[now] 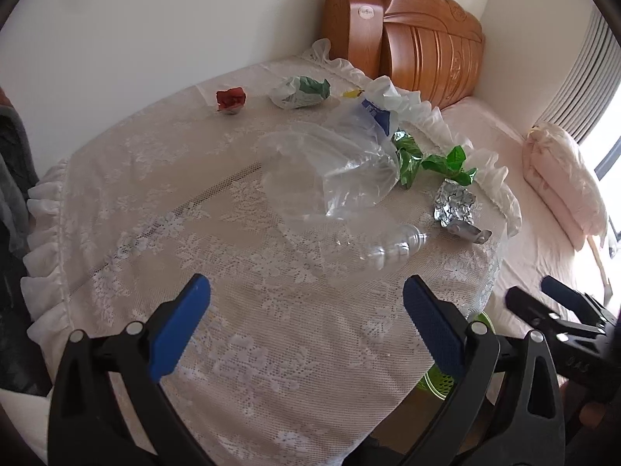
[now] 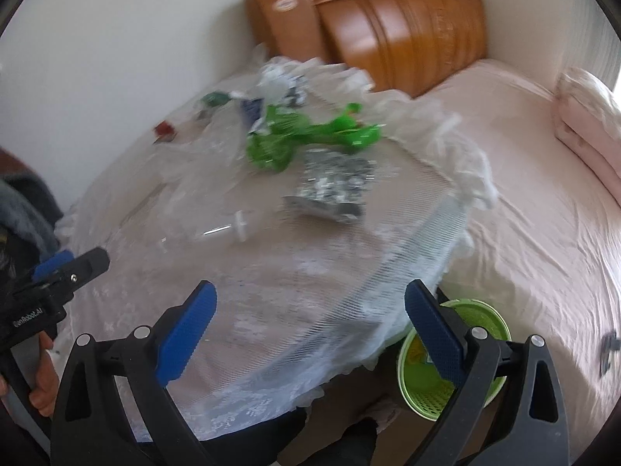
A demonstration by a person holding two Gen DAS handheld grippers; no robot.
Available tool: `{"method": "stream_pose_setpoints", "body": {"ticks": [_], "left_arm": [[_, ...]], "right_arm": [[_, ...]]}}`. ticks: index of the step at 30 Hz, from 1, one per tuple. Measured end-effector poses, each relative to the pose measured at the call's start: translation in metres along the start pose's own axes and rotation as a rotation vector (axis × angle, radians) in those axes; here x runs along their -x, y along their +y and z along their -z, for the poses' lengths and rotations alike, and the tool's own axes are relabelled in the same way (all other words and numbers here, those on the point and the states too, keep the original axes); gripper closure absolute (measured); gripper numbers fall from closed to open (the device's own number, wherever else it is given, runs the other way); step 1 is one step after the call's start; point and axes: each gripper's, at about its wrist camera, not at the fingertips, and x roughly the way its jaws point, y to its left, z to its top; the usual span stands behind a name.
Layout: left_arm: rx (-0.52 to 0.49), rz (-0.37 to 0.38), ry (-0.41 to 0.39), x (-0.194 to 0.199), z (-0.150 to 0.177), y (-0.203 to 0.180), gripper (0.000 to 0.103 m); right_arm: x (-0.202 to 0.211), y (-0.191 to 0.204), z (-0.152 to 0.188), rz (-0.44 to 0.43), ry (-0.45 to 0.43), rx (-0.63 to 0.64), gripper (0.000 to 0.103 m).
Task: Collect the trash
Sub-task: 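Move both tools back over the table toward the clear bottle and bag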
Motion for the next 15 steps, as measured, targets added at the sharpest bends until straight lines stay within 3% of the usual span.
{"method": "stream_pose_setpoints", "body": {"ticks": [8,15], "left_arm": [[0.006,-0.056,-0.039,0.007,-0.008,0.044,0.008],[0.024,-0.050,-0.031,0.004,-0.009,0.071,0.008]], "right_arm": [[-0.026,0.064,-0.018,-0.072,0.004,0.048,0.002],[-0.062,0.090,-0.032,-0.022,0.037,0.035,0.002]]}}
